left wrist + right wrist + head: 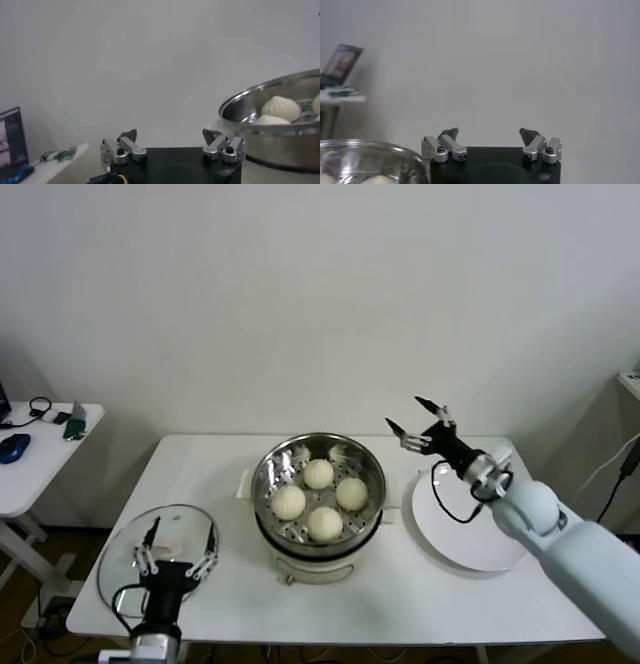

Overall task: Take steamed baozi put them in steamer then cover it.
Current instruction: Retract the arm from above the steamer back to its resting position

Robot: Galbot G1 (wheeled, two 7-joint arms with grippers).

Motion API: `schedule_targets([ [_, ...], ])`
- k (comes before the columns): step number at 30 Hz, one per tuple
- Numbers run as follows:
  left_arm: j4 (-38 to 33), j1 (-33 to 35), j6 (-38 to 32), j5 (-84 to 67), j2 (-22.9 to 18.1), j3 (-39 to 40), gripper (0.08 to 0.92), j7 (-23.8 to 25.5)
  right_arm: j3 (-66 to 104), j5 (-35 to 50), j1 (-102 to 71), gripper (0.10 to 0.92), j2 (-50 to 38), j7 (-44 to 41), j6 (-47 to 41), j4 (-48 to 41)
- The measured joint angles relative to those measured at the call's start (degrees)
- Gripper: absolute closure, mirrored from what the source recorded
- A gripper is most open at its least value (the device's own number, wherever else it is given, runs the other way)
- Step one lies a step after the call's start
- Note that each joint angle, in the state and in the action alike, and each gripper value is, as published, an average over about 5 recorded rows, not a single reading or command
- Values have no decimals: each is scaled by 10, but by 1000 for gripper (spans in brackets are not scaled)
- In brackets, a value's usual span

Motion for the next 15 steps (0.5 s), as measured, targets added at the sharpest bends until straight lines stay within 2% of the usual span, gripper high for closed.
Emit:
schedule_targets([
  [6, -4, 2, 20, 118, 7, -16, 177, 7, 150, -33, -139, 203, 58, 14, -14, 26],
  [15, 13, 6, 29, 391, 27, -50, 177, 34, 316, -74, -287, 203, 146, 10, -49, 55],
])
